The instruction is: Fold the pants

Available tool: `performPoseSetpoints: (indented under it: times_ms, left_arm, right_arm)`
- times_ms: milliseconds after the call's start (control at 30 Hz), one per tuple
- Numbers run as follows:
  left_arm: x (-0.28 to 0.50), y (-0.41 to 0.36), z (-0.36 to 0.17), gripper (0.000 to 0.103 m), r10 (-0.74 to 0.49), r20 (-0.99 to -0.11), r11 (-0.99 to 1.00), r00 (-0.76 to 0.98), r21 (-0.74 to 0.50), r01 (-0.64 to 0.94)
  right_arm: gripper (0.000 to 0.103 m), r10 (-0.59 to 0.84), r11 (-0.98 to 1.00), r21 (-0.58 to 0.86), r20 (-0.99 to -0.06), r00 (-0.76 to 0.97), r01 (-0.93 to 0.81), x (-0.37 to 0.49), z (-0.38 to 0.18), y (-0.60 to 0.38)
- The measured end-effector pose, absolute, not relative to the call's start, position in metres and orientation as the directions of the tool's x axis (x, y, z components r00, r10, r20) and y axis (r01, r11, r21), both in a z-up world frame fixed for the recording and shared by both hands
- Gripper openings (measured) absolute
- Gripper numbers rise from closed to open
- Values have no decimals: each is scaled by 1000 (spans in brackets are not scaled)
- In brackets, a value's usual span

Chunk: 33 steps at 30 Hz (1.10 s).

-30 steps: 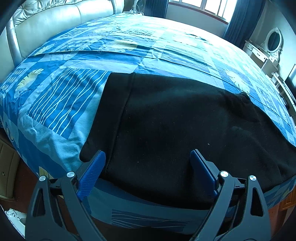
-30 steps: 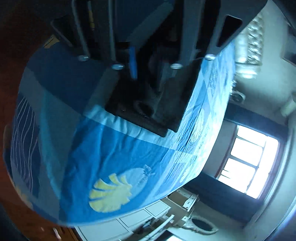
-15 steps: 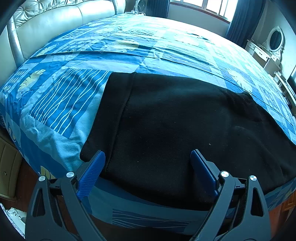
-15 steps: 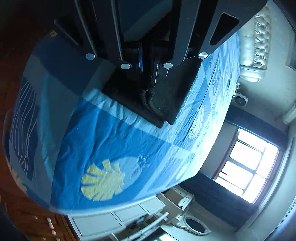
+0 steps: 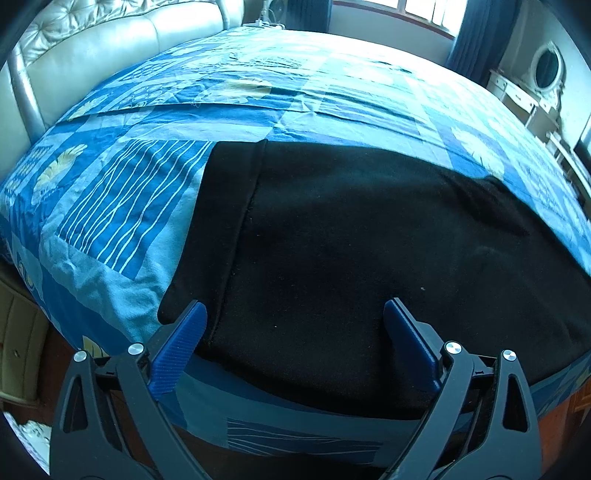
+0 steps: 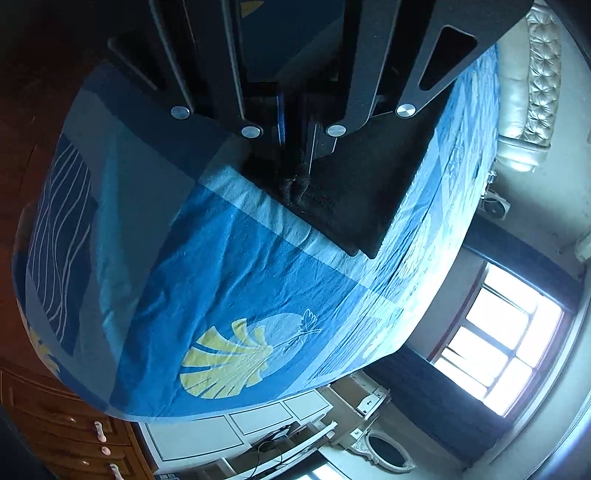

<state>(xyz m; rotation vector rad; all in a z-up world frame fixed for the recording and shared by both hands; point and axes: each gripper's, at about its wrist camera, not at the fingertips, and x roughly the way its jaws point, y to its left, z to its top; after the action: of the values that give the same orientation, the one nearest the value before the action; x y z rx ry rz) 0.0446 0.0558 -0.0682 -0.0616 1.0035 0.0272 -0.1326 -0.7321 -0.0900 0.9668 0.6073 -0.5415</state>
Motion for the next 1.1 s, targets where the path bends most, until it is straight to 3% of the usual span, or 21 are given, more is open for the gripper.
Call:
performPoseSetpoints:
  times_ms: [267,333,433,600,667,733,933,1100]
  left_arm:
    - [49,61,-68,100,-5,-844,998,536,-38,-50]
    - [49,60,-70,100,1,-844,999,537,-26,-44]
    - [50,59,-70,100,6,-841,999,541,-21,-43]
    - [46,60,-68,100,-9,-832,999,554,-25,-22]
    - [43,59,-65,100,-8,-824,1000,566,-18,-12]
    - [40,58,-61,100,-8,-812,1000,584,-17,-10]
    - [38,58,-51,100,-34,-809,998,587,-55,-19]
    - [37,61,-47,100,-38,-811,997,583,-69,-30]
  right_arm:
    - [6,-204,534,537,-667,716,653,-126,-67,-724]
    - [6,-203,570,471,-713,671,673,-117,-71,-725]
    - [6,-131,513,549,-710,692,660,-124,-84,-739]
    - [21,-96,487,589,-697,710,644,-138,-73,-753]
    - [46,-124,487,570,-704,699,662,-142,-65,-762]
    - [56,-82,478,604,-693,716,638,-142,-65,-773]
    - [58,104,444,716,-638,763,539,-125,-83,-784]
    - [66,222,450,755,-611,760,476,-112,-93,-769]
